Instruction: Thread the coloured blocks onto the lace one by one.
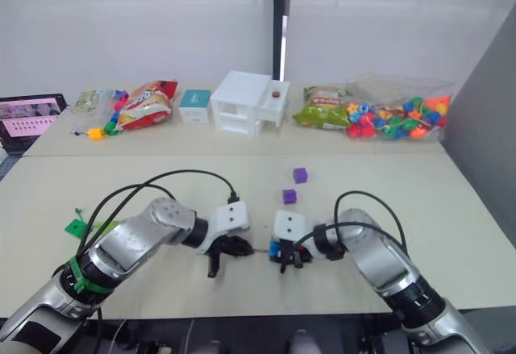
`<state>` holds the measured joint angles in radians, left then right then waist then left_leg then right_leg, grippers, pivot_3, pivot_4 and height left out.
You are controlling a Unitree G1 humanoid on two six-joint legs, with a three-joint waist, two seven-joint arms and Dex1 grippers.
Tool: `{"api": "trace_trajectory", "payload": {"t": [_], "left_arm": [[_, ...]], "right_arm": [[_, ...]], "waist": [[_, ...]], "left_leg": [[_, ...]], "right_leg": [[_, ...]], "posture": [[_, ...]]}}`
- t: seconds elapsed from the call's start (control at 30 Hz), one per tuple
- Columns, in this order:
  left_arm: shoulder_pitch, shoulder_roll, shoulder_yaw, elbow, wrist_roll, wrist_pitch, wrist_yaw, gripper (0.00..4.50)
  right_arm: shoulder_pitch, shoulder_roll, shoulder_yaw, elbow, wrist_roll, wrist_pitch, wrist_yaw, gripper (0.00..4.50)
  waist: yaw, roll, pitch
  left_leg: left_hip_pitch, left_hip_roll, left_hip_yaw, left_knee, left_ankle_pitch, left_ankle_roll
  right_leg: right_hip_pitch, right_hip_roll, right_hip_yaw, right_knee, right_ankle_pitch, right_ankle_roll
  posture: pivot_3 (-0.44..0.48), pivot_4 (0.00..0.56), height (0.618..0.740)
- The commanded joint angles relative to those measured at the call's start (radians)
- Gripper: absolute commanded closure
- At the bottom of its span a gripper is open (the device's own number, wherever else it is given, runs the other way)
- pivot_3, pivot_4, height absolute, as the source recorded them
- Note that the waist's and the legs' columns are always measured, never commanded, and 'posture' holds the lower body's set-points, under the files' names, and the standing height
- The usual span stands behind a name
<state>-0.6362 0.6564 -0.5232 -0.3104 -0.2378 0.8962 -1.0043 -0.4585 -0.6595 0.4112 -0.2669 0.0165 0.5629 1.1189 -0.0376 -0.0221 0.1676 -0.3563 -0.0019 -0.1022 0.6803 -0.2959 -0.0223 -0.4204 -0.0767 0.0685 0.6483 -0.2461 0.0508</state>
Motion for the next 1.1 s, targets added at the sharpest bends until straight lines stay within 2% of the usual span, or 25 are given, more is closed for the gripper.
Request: {"api": "trace_trajectory", "payload": {"t": [0.03,0.63,1.1], "left_arm": [[0.005,0.005,0.046,-0.040,-0.020,-0.016,-0.006,4.50],[0.064,0.059,0.112,-0.133,-0.083,0.033,0.000,4.50],[0.055,0.003,0.079,-0.077,-0.071,0.002,0.032,4.50]], "right_arm": [[0.019,-0.010,0.040,0.025,-0.014,-0.006,0.006,3.13],[0.016,-0.029,0.069,0.023,-0.025,0.030,0.009,3.13],[0.006,-0.032,0.066,0.010,-0.015,0.047,0.010,3.13]], "waist": [[0.000,0.000,0.000],[0.002,0.000,0.000],[0.002,0.000,-0.001]], "left_leg": [[0.000,0.000,0.000,0.000,0.000,0.000],[0.001,0.000,0.000,0.000,0.000,0.000],[0.001,0.000,0.000,0.000,0.000,0.000]], "right_leg": [[0.000,0.000,0.000,0.000,0.000,0.000],[0.001,0.000,0.000,0.000,0.000,0.000],[0.002,0.000,0.000,0.000,0.000,0.000]], "posture": [[0.000,0.150,0.740],[0.000,0.150,0.740],[0.000,0.150,0.740]]}}
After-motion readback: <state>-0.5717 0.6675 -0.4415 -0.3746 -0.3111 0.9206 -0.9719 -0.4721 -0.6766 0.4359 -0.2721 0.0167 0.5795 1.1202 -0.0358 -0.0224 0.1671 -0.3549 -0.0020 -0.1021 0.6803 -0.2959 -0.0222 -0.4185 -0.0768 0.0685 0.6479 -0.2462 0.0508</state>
